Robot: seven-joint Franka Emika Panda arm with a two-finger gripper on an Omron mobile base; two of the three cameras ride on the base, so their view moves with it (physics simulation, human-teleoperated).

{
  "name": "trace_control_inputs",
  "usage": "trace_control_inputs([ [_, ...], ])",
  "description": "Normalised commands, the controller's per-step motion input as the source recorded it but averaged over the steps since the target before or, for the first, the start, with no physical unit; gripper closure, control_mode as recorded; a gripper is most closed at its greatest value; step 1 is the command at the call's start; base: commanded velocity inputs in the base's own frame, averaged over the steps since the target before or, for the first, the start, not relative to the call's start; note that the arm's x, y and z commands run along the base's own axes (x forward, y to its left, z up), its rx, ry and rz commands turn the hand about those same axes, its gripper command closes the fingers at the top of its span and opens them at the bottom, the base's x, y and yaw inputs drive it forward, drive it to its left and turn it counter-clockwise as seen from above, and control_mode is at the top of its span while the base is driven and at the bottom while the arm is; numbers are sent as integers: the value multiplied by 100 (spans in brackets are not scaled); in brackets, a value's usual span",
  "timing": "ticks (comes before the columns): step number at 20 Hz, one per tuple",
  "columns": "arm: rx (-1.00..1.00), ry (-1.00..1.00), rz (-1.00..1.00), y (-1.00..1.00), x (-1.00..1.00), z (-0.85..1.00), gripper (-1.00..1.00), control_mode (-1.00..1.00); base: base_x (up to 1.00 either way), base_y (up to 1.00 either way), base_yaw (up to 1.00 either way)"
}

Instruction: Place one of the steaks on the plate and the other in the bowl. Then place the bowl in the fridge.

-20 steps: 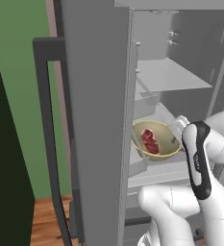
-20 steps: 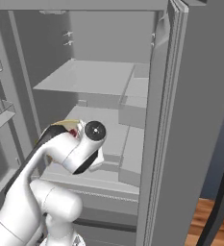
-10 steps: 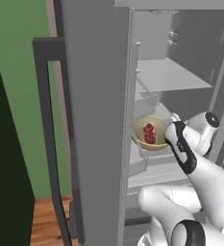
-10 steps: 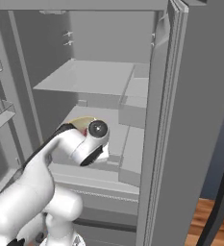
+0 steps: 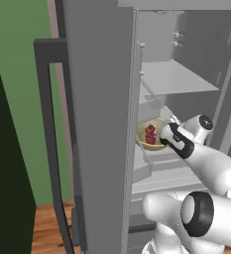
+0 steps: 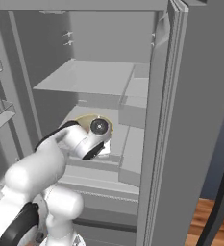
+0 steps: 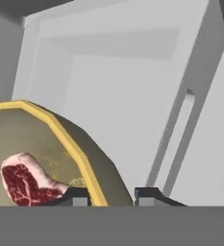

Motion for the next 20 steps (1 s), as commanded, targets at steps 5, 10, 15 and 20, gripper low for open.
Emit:
trace_control_inputs([
  [5, 0, 6, -5, -4, 70, -4, 100, -100, 0, 0, 0],
  [10, 0, 0, -7, -4, 70, -24, 100, -100, 0, 0, 0],
  [15, 0, 0, -4, -4, 46, -40, 100, -100, 0, 0, 0],
  [20, 0, 0, -2, -1, 38, -29, 100, -100, 0, 0, 0],
])
